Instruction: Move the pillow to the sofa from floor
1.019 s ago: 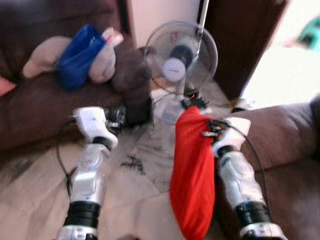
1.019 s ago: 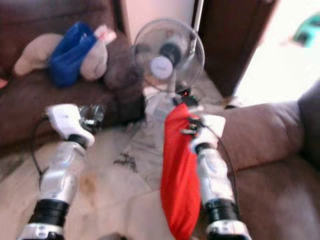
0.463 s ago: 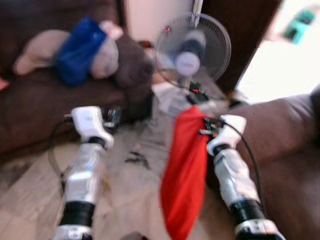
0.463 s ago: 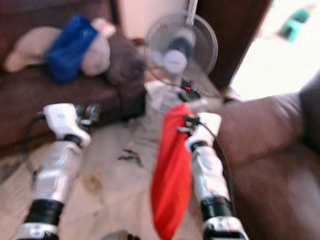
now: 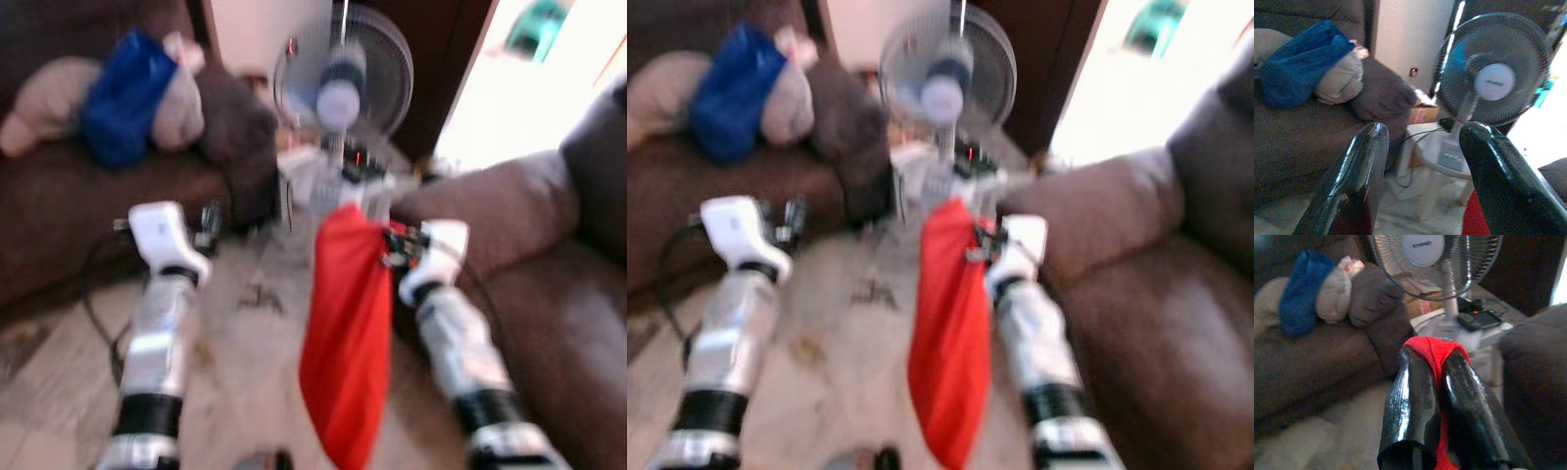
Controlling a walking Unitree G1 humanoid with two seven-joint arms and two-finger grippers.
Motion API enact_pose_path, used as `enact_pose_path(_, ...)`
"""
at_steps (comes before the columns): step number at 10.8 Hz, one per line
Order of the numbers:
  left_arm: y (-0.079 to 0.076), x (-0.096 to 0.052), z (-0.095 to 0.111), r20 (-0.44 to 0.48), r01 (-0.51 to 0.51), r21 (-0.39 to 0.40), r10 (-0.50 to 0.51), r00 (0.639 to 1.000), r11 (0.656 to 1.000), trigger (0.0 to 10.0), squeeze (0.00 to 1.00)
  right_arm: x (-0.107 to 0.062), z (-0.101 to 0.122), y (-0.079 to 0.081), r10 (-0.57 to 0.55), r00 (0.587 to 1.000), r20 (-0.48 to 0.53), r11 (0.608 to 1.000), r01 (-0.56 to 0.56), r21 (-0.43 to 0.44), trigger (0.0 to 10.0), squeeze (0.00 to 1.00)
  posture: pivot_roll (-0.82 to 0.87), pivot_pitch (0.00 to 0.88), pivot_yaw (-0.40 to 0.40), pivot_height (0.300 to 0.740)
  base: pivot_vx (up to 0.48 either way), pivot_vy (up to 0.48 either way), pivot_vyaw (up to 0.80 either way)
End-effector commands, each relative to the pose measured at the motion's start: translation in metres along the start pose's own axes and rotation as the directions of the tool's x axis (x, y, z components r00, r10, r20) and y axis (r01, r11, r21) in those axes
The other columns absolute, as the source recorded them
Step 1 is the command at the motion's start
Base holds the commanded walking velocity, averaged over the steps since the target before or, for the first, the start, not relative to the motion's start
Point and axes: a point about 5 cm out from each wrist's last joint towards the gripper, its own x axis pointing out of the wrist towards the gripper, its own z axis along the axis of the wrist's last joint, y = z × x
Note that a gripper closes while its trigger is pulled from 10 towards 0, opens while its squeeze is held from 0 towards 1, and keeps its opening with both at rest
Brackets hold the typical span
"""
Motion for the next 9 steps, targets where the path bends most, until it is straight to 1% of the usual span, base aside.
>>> enact_pose_path(1, 0.004, 0.000, 0.001, 0.002, -0.012, 0.030, 0.012, 1.000, 0.999, 10.0, 0.00, 0.011, 0.038, 0.004, 0.040, 0.987, 0.156, 0.998, -0.032, -0.057, 10.0, 0.00, 0.09, 0.017, -0.029, 0.740, 0.000, 0.000, 0.00)
enact_pose_path(2, 0.004, 0.000, 0.002, 0.005, -0.014, 0.032, 0.014, 1.000, 0.999, 10.0, 0.00, 0.012, 0.042, -0.004, 0.029, 0.988, 0.155, 0.997, -0.018, -0.074, 10.0, 0.00, 0.09, 0.016, -0.028, 0.740, 0.000, 0.000, 0.00)
enact_pose_path(3, 0.005, 0.001, 0.002, 0.010, -0.019, 0.033, 0.018, 1.000, 0.999, 10.0, 0.00, 0.015, 0.046, 0.000, 0.130, 0.982, 0.138, 0.987, -0.115, -0.113, 10.0, 0.00, 0.09, 0.013, -0.028, 0.740, 0.000, 0.000, 0.00)
enact_pose_path(4, 0.004, 0.002, 0.003, 0.013, -0.021, 0.036, 0.020, 1.000, 0.999, 10.0, 0.00, 0.016, 0.049, 0.011, 0.217, 0.965, 0.149, 0.974, -0.203, -0.102, 10.0, 0.00, 0.09, 0.014, -0.028, 0.740, 0.000, 0.000, 0.00)
enact_pose_path(5, 0.004, 0.002, 0.004, 0.017, -0.022, 0.034, 0.021, 1.000, 0.999, 10.0, 0.00, 0.014, 0.048, 0.026, 0.370, 0.919, 0.137, 0.927, -0.358, -0.109, 10.0, 0.00, 0.09, 0.012, -0.027, 0.740, 0.000, 0.000, 0.00)
enact_pose_path(6, 0.004, 0.002, 0.005, 0.019, -0.021, 0.034, 0.020, 1.000, 0.999, 10.0, 0.00, 0.011, 0.046, 0.032, 0.443, 0.889, 0.115, 0.894, -0.429, -0.131, 10.0, 0.00, 0.10, 0.013, -0.027, 0.740, 0.000, 0.000, 0.00)
enact_pose_path(7, 0.005, 0.002, 0.005, 0.019, -0.014, 0.028, 0.013, 1.000, 1.000, 10.0, 0.00, 0.009, 0.042, 0.032, 0.477, 0.874, 0.097, 0.878, -0.466, -0.110, 10.0, 0.00, 0.10, 0.011, -0.027, 0.740, 0.000, 0.000, 0.00)
enact_pose_path(8, 0.004, 0.002, 0.005, 0.013, 0.001, 0.026, -0.001, 1.000, 1.000, 10.0, 0.00, 0.006, 0.036, 0.029, 0.491, 0.869, 0.061, 0.869, -0.484, -0.108, 10.0, 0.00, 0.10, 0.012, -0.028, 0.740, 0.000, 0.000, 0.00)
enact_pose_path(9, 0.002, 0.001, 0.004, 0.011, 0.000, 0.025, -0.001, 1.000, 1.000, 10.0, 0.00, 0.006, 0.028, 0.019, 0.433, 0.901, 0.021, 0.895, -0.427, -0.130, 10.0, 0.00, 0.09, 0.012, -0.028, 0.740, 0.000, 0.000, 0.00)
